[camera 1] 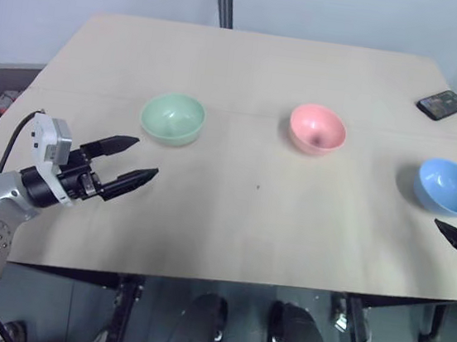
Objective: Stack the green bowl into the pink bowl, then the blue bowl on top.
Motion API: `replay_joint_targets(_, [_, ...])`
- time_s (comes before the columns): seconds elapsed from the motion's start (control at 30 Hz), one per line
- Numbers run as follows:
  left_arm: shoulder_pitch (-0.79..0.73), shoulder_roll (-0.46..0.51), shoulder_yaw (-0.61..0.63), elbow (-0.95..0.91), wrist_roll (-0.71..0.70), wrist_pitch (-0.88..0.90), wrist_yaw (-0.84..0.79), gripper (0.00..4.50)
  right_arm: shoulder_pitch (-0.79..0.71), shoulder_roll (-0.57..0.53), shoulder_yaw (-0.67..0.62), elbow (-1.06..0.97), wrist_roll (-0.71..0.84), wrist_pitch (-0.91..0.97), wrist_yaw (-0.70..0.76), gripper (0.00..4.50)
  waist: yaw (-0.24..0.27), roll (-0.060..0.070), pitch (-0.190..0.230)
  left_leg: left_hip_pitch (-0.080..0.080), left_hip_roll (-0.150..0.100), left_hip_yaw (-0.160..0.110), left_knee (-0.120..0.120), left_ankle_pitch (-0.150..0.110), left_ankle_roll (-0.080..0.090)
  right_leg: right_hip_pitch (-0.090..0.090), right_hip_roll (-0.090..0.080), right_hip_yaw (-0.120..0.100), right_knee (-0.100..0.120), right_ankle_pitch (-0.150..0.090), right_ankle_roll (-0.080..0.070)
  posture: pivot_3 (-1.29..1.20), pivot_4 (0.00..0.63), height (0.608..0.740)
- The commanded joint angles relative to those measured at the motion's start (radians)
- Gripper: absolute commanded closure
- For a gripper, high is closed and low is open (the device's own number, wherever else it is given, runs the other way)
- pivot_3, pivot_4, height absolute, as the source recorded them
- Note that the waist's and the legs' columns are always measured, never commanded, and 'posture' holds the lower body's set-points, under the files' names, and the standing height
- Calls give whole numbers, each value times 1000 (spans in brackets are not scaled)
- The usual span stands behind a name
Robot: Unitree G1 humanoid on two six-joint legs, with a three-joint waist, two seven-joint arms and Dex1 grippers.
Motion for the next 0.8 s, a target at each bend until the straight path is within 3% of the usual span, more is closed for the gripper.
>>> replay_joint_targets(0.03, [-16, 19, 22, -13, -14, 12, -3, 0, -13, -16, -29, -24, 3, 2, -11, 116, 0, 0, 0, 0, 0, 0, 0, 0, 0, 0, 0, 0, 0, 0, 0, 0, 150, 739])
replay_joint_targets(0.6, [-40, -2, 17, -57, -30, 39, 8, 0, -193, -23, 191, -4, -68, 30, -82, 116, -1, 0, 0, 0, 0, 0, 0, 0, 0, 0, 2, 0, 0, 0, 0, 0, 150, 739])
replay_joint_targets(0.8, [-123, -9, -59, -114, 156, 121, 332, 0, -311, 24, 334, -55, -20, 20, -53, 116, 3, 0, 0, 0, 0, 0, 0, 0, 0, 0, 2, 0, 0, 0, 0, 0, 150, 739])
